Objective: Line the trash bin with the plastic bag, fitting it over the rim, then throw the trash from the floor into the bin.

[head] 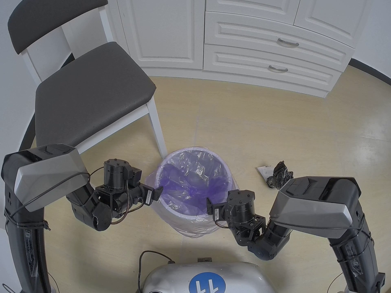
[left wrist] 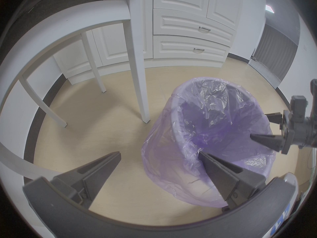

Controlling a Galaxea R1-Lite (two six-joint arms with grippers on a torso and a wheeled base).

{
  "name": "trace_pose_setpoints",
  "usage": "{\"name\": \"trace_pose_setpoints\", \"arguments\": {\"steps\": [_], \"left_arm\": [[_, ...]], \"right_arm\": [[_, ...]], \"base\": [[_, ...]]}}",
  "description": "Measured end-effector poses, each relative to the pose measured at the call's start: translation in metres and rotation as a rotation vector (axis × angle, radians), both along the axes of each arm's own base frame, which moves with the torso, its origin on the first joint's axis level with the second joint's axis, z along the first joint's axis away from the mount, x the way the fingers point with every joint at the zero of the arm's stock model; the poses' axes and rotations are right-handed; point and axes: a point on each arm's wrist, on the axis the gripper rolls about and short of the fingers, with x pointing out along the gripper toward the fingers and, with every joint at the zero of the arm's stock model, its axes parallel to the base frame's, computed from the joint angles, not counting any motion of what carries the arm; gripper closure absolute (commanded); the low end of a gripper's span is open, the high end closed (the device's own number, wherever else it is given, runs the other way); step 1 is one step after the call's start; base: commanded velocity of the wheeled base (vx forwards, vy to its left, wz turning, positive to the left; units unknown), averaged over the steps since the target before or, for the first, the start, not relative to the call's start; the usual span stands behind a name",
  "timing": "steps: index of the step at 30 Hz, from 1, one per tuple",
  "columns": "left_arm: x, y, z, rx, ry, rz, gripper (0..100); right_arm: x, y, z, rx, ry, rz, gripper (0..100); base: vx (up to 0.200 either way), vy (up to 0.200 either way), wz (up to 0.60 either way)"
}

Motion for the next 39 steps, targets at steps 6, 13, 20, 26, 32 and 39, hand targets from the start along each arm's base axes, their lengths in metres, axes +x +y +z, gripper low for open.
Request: {"name": "trace_pose_setpoints", "arguments": {"steps": [6, 13, 20, 26, 32, 39], "left_arm": [[0.000, 0.002, 0.003, -0.003, -0.008, 0.004, 0], [-0.001, 0.004, 0.011, -0.010, -0.025, 0.008, 0], [-0.003, 0.008, 0.021, -0.019, -0.050, 0.015, 0], [-0.007, 0.014, 0.031, -0.030, -0.079, 0.022, 0], [-0.010, 0.020, 0.041, -0.037, -0.100, 0.033, 0], [-0.010, 0.026, 0.048, -0.042, -0.119, 0.048, 0]], "right_arm": [[0.011, -0.011, 0.017, 0.000, -0.035, -0.030, 0], [0.018, -0.016, 0.046, -0.026, -0.076, -0.038, 0], [0.020, 0.004, 0.070, -0.084, -0.027, 0.005, 0], [0.022, 0.032, 0.098, -0.122, 0.012, 0.054, 100], [0.016, 0.052, 0.109, -0.194, 0.098, 0.105, 100], [0.021, 0.076, 0.105, -0.211, 0.124, 0.145, 100]], "base": [[0.000, 0.000, 0.00], [0.000, 0.000, 0.00], [0.000, 0.000, 0.00], [0.000, 0.000, 0.00], [0.000, 0.000, 0.00], [0.000, 0.000, 0.00]]}}
